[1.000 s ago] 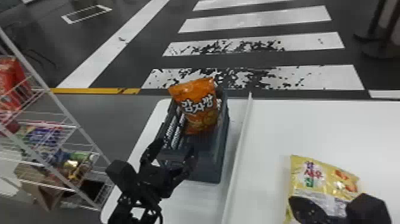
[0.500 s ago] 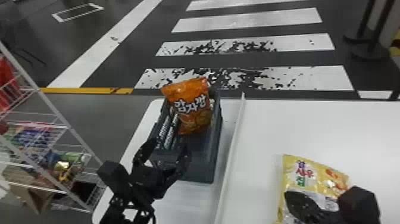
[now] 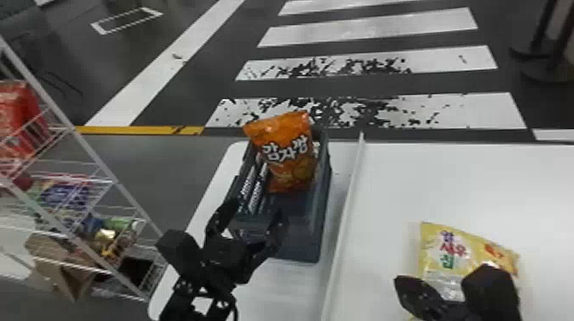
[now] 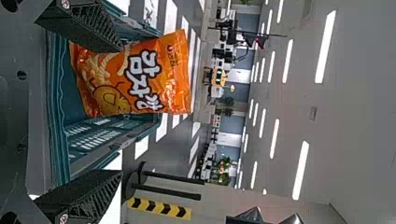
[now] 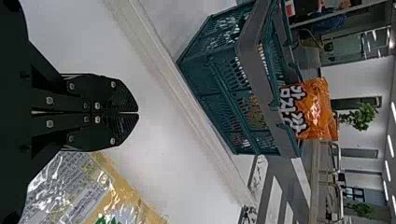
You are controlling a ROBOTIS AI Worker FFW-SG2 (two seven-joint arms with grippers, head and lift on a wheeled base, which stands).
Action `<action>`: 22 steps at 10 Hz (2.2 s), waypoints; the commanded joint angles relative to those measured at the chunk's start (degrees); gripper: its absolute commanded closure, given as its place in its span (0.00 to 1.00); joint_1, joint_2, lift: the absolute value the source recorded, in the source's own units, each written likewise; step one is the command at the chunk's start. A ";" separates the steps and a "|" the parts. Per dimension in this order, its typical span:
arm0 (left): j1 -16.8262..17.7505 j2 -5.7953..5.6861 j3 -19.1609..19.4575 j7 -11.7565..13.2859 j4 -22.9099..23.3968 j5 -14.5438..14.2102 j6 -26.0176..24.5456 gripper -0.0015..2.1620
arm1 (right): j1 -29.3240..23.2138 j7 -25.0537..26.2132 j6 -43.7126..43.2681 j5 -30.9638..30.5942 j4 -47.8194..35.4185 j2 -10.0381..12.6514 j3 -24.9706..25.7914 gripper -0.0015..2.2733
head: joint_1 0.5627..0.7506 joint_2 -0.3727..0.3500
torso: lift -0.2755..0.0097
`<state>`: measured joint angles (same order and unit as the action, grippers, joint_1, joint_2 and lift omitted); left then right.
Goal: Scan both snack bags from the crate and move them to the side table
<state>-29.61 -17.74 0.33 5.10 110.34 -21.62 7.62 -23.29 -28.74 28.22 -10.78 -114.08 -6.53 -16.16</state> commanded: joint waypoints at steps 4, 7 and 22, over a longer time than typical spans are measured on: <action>-0.09 -0.28 0.02 0.00 0.13 0.00 -0.03 0.03 | 4.04 0.26 2.86 -1.43 5.88 0.20 -0.89 0.96 | 0.70 0.95 | 0.62; 0.00 -0.28 -0.07 0.00 0.22 0.00 -0.03 0.03 | 5.09 0.53 4.26 -2.40 6.50 0.12 0.26 0.96 | 0.70 0.93 | 0.62; 0.00 -0.19 -0.07 0.09 0.13 0.00 -0.03 0.04 | -0.88 -4.40 16.57 -1.08 -8.53 -2.52 3.95 0.96 | 0.70 0.84 | 0.62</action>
<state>-29.61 -17.93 0.26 5.11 110.56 -21.62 7.60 -23.36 -33.12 43.20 -11.57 -121.39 -8.93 -11.89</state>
